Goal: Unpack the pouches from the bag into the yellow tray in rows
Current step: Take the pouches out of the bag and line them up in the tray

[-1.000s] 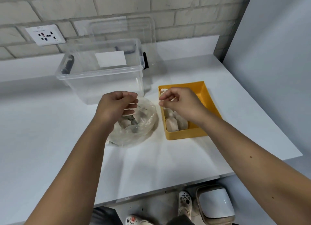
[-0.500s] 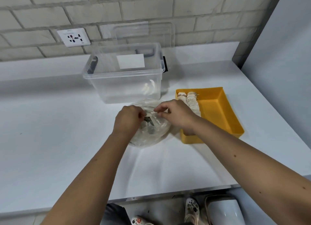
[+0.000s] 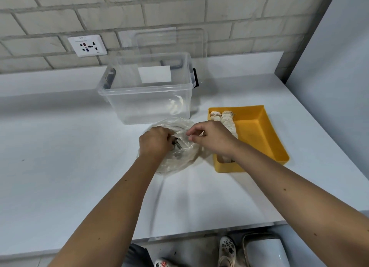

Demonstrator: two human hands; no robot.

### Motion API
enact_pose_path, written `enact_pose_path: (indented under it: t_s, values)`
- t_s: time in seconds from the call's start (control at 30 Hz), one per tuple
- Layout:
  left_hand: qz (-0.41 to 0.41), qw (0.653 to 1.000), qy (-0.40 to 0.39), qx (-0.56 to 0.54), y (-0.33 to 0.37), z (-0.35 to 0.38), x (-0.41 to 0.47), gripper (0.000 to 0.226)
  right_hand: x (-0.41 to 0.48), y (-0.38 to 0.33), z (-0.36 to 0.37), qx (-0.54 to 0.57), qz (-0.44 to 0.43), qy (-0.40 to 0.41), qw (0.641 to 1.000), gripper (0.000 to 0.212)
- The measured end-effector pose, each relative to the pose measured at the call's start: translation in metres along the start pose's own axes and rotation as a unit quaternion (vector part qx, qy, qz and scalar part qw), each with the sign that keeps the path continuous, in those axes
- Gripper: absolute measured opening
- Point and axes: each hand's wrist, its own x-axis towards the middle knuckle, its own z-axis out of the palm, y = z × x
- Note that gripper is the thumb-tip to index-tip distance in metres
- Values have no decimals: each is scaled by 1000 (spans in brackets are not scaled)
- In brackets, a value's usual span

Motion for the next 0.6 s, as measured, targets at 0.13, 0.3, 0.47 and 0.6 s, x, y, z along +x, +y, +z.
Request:
enact_pose_path:
  t_s: [0.13,0.3,0.47,0.6]
  values:
    - [-7,992,-33,-121,-8,-25,-15,10,0,-1,-3,9,0,20,1000,15]
    - [-49,932,-41,-356,-12,-57,-38,5,3,-9,0,18,-9,31,999,13]
    - [-94,873,-12,-478,-17,-63,-37,12,8,-20,5,17,-18,47,999,13]
    - [-117,824,-23,-554,-19,-64,-36,19,9,-25,7,9,-9,66,998,16]
